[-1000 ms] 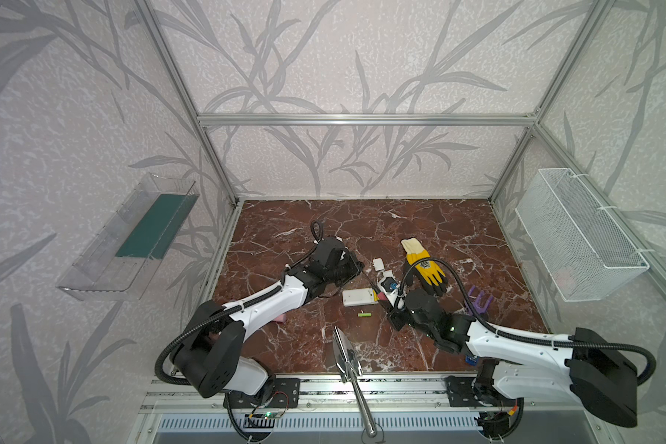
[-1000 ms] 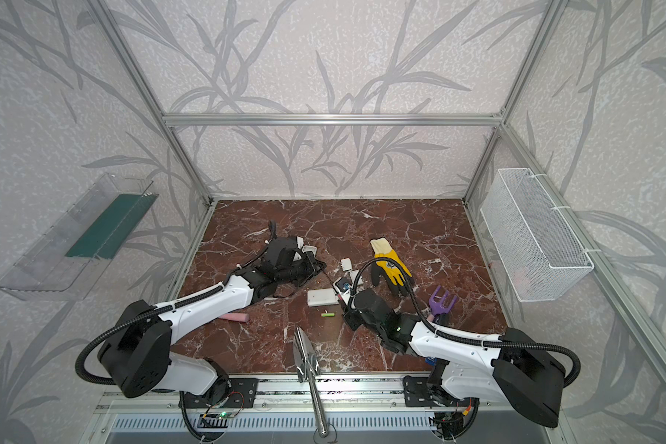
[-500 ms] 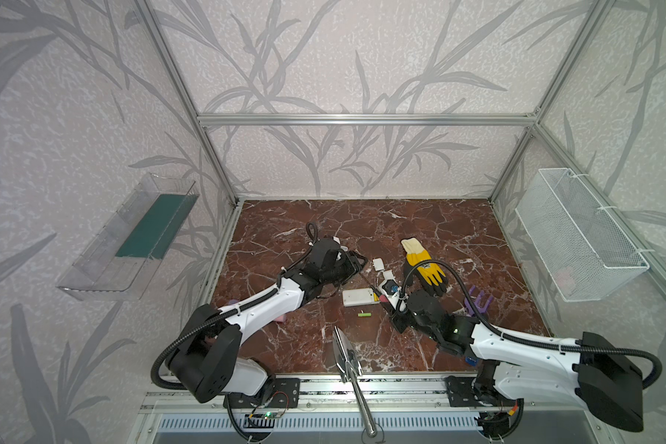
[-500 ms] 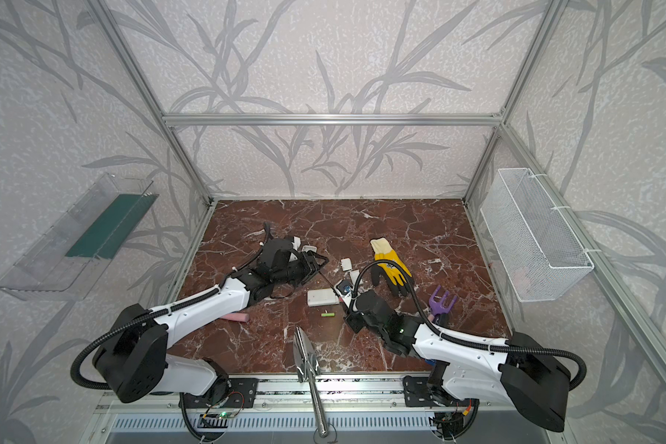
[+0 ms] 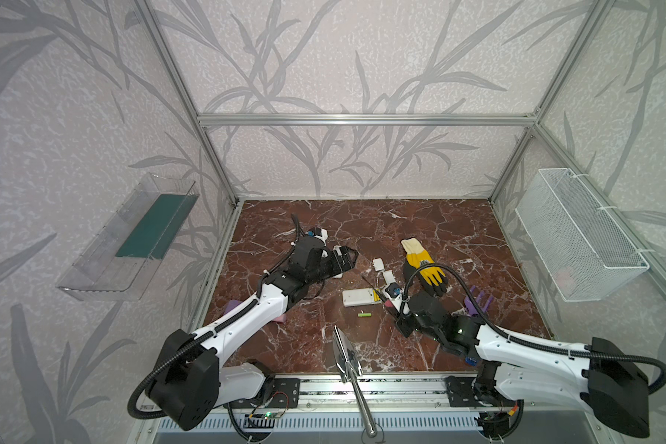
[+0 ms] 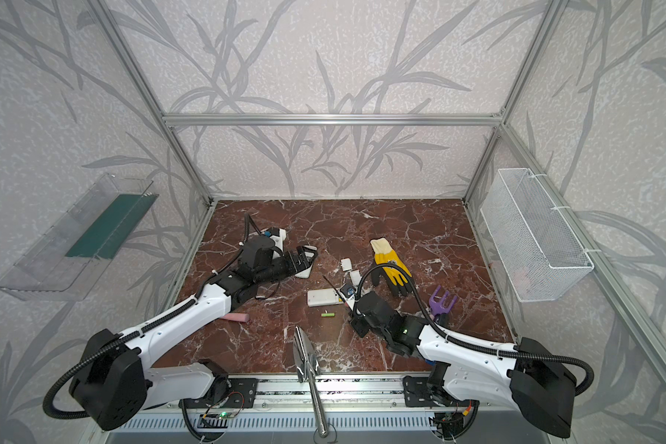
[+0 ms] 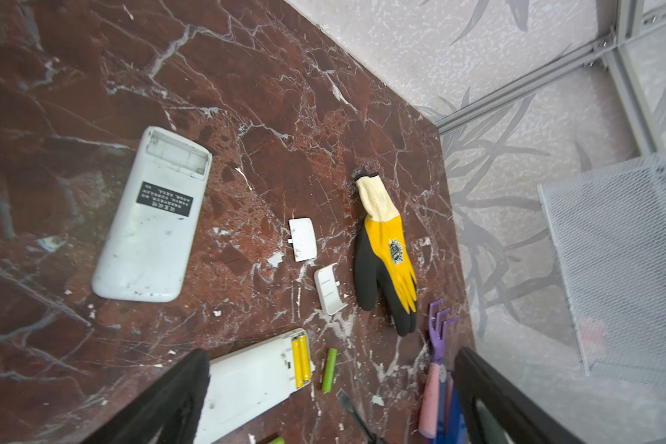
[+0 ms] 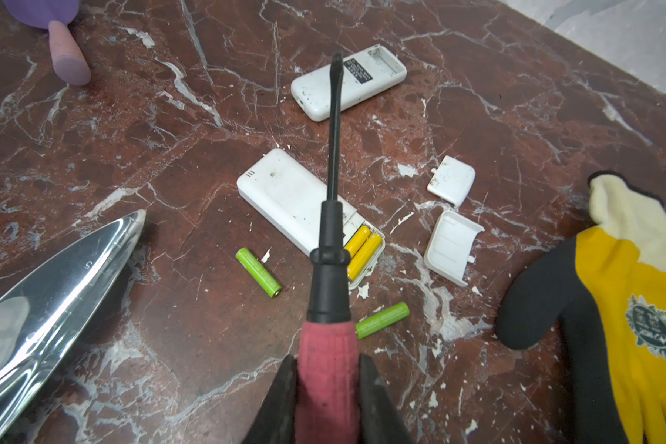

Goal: Unload the batteries from the remote control

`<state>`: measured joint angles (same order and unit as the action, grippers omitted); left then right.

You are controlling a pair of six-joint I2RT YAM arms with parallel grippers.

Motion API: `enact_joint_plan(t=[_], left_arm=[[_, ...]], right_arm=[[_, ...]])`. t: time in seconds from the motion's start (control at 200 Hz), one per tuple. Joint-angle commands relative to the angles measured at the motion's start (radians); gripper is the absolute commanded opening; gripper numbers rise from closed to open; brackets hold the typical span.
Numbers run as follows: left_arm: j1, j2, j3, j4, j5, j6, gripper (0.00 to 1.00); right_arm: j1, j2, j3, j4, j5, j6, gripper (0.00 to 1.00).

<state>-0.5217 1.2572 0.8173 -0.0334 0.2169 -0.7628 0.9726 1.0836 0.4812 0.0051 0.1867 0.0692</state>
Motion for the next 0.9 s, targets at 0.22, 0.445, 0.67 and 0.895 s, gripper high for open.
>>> enact_joint_plan(t=[0.22, 0.445, 0.67, 0.895], left_arm=[[-0.014, -0.046, 0.011, -0.083, -0.059, 0.749, 0.99], [-0.015, 0.009, 0.059, -0.21, -0.019, 1.105, 1.0], [-0.041, 0.133, 0.135, -0.394, 0.061, 1.34, 0.99], [-0.05, 0.218, 0.162, -0.507, 0.166, 1.487, 0.99]], right_arm=[[-0.064, -0.001, 0.174, -0.385, -0.075, 0.15, 0.0], [-0.172, 0.025, 0.247, -0.553, -0.239, 0.215, 0.0], [-0.228, 0.042, 0.267, -0.62, -0.315, 0.236, 0.0], [-0.265, 0.05, 0.298, -0.652, -0.391, 0.238, 0.0]])
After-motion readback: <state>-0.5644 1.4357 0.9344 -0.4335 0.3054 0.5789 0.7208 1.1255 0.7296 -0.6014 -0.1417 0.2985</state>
